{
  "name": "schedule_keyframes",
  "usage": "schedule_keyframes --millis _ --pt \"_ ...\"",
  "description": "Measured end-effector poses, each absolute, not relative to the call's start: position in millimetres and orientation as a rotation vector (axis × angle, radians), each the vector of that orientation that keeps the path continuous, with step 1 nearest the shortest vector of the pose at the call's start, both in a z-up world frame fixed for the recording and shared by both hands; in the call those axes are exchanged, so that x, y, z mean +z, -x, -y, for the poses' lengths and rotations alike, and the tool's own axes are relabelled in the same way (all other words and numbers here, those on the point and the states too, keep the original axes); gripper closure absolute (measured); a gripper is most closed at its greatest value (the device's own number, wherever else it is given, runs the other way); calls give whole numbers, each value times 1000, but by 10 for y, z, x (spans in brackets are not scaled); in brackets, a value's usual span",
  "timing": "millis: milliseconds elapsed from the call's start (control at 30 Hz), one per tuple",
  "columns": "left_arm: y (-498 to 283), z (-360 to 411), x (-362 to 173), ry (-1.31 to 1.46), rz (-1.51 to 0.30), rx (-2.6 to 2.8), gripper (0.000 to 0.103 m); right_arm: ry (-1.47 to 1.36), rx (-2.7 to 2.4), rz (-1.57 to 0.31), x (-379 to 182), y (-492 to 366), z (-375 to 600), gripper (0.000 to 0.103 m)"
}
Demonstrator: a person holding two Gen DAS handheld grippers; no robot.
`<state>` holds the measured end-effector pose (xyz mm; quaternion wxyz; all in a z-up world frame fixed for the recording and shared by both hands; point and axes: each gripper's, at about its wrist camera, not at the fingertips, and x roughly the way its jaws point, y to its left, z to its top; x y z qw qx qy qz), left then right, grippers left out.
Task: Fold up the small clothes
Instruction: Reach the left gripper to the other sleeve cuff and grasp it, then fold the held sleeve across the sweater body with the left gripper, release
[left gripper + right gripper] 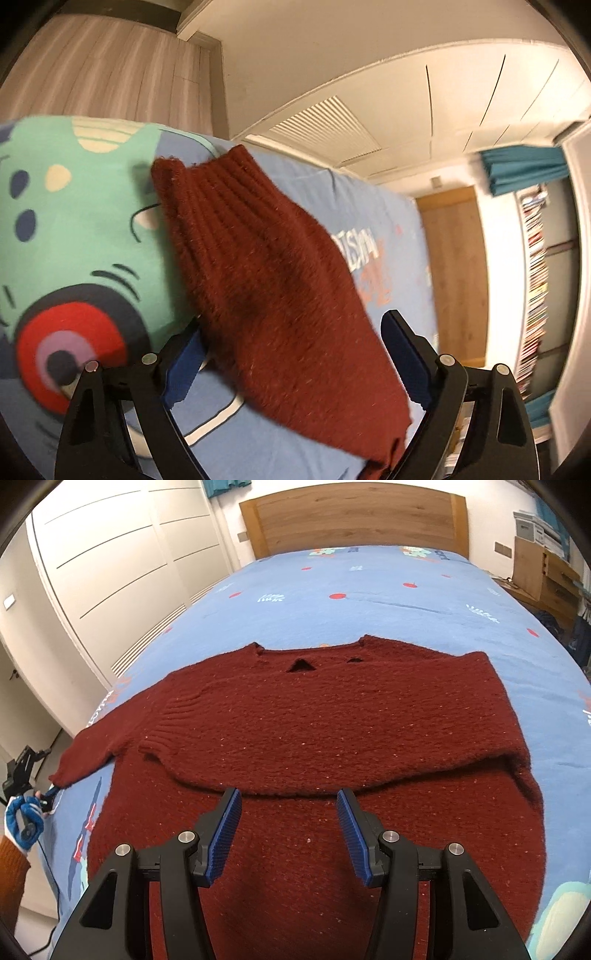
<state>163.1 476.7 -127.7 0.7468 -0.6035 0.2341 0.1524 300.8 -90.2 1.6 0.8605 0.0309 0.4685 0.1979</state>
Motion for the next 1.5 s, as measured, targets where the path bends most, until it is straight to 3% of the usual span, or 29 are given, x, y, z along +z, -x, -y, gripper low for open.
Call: schedule_keyframes --millis 167,267,567,633,1500 --pt "-1628 -4817 -1277 1342 -464 289 17 -55 419 -977 57 -2995 922 48" --pt "-1696 -4809 -1299 1351 -468 269 27 -46 424 -971 79 -2993 922 48" --pt "-1767 -4791 -1340 1343 -539 294 79 -28 452 -971 82 -2971 888 48" --pt "-1760 -4771 -1338 1340 -545 302 95 -28 451 -970 87 -2969 892 48" --pt "-2147 -4188 -584 1329 -499 184 97 -92 430 -945 305 -2750 1320 48"
